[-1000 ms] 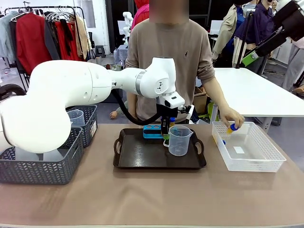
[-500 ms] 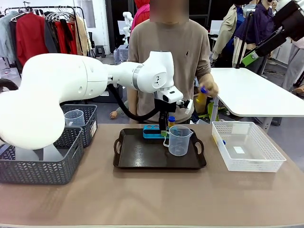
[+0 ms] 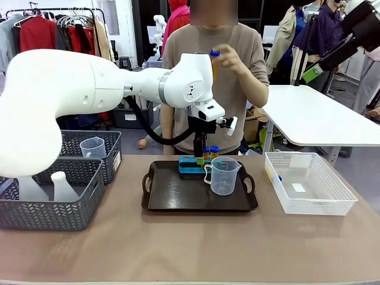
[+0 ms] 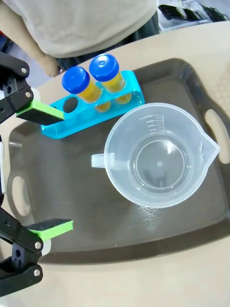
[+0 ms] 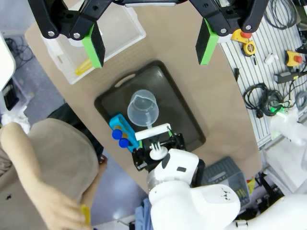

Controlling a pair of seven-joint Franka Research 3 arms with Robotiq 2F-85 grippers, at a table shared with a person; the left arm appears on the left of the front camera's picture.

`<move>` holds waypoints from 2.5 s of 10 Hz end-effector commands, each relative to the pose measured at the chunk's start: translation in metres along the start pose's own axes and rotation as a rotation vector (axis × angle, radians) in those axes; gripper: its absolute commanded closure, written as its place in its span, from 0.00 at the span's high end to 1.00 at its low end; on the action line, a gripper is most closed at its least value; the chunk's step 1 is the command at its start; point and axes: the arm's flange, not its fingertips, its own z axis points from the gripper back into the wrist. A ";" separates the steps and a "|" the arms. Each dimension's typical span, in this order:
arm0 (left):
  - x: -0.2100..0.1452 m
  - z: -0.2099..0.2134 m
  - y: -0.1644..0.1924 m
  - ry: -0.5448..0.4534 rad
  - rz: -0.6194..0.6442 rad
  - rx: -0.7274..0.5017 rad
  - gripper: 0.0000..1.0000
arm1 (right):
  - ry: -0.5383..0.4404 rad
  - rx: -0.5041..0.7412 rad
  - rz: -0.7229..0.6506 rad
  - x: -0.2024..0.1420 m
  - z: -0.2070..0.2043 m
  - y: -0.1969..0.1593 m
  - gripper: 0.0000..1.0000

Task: Prepare the laboratory tools.
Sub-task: Pick up one Small flask and place it on the Handle tray.

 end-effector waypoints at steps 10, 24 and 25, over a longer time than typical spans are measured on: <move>-0.114 0.188 -0.079 -0.092 0.385 0.126 1.00 | -0.006 0.005 0.004 0.001 0.001 0.000 1.00; -0.190 0.285 -0.144 0.000 0.809 0.246 1.00 | -0.006 0.005 0.004 0.001 0.001 0.000 1.00; -0.209 0.283 -0.157 0.027 0.919 0.267 1.00 | -0.006 0.005 0.004 0.001 0.001 0.000 1.00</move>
